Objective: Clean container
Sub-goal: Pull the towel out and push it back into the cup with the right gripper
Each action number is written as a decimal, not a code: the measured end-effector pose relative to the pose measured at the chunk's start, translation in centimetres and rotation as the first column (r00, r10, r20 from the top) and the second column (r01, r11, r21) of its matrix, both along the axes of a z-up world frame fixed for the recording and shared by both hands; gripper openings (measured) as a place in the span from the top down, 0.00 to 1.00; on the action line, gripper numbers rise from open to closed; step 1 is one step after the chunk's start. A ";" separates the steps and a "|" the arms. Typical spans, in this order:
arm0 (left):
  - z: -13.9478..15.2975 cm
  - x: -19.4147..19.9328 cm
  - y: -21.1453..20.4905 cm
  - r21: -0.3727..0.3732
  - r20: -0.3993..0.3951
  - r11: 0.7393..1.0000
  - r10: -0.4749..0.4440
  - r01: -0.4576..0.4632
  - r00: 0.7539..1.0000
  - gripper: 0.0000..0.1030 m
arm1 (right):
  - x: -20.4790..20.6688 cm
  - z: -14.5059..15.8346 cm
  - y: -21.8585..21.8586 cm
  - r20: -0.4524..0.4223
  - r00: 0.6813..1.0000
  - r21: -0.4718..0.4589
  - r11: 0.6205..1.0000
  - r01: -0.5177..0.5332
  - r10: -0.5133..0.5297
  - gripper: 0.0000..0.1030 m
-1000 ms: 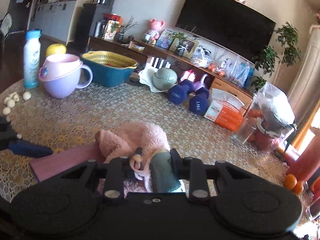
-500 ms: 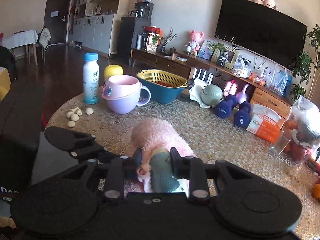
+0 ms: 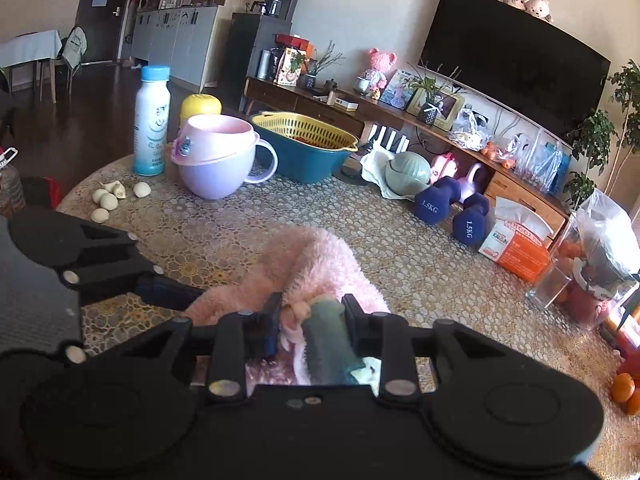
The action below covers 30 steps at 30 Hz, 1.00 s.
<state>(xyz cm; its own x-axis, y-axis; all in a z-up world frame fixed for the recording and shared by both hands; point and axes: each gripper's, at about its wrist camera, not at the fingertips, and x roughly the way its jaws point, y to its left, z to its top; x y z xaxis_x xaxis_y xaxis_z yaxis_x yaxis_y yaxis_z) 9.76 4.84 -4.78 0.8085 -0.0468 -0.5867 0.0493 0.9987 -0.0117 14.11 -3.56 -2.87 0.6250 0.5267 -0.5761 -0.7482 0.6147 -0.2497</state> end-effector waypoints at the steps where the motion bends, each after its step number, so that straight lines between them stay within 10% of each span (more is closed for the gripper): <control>1: 0.0 0.0 0.0 0.001 0.001 1.000 -0.001 0.001 1.000 0.31 | 0.3 -0.2 0.0 0.005 1.000 -0.009 1.000 0.009 -0.009 0.71; 14: 0.0 0.1 0.5 -0.023 -0.008 1.000 0.006 -0.007 1.000 0.31 | 4.2 3.2 -4.3 0.062 0.973 0.086 0.973 0.216 -0.222 0.74; 30: -0.1 0.1 0.6 -0.019 -0.010 1.000 0.006 -0.006 1.000 0.31 | -3.4 3.8 -1.1 0.000 0.995 0.056 0.993 -0.102 0.102 0.74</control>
